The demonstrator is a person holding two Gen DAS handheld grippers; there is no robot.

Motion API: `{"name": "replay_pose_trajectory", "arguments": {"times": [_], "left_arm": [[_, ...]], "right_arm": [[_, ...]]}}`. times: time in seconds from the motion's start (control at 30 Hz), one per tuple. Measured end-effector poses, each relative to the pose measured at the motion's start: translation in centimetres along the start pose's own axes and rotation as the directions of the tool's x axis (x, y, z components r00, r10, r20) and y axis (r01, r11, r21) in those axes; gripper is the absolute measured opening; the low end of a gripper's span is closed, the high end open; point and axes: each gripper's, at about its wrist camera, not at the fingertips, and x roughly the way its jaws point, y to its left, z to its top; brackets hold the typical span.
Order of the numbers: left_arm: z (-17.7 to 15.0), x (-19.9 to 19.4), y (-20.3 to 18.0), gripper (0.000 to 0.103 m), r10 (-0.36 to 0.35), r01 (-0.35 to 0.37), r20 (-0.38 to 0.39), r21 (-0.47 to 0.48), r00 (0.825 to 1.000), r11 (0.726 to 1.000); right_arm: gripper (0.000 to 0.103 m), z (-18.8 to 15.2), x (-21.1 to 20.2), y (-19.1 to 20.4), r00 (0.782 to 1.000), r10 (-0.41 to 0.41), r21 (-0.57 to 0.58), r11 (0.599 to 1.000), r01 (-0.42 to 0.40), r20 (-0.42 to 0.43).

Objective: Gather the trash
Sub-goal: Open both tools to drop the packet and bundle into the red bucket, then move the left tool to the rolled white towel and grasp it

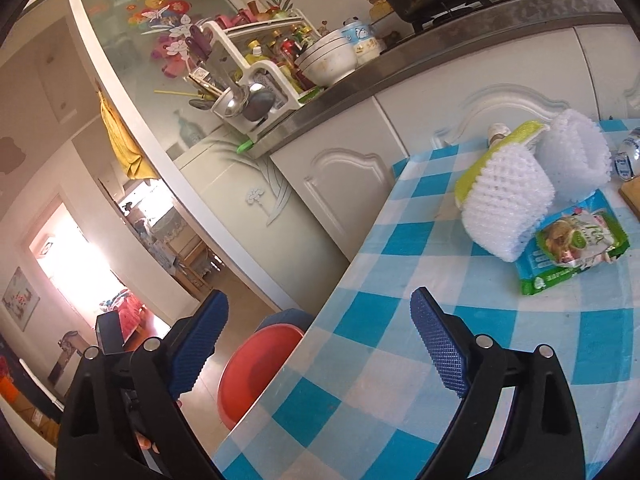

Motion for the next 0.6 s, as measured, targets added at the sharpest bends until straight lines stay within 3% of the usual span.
{"name": "replay_pose_trajectory", "arguments": {"times": [0.17, 0.3, 0.43, 0.6], "left_arm": [[0.2, -0.8, -3.0, 0.09, -0.028, 0.031, -0.048, 0.07, 0.998, 0.997], [0.9, -1.4, -6.1, 0.09, -0.092, 0.099, -0.076, 0.084, 0.993, 0.992], [3.5, -2.2, -10.7, 0.09, -0.221, 0.228, -0.083, 0.08, 0.972, 0.97], [6.9, -1.8, -19.1, 0.09, -0.335, 0.349, -0.11, 0.161, 0.936, 0.923]], "right_arm": [[0.092, 1.3, -3.2, -4.2, 0.998, -0.021, 0.084, 0.996, 0.016, 0.064], [0.092, 2.6, -6.6, -8.0, 0.99, -0.051, 0.155, 0.987, 0.03, 0.131], [0.092, 3.5, -9.7, -11.9, 0.976, -0.099, 0.232, 0.971, 0.053, 0.193], [0.092, 4.1, -13.1, -16.5, 0.952, -0.18, 0.322, 0.942, 0.094, 0.249]]}}
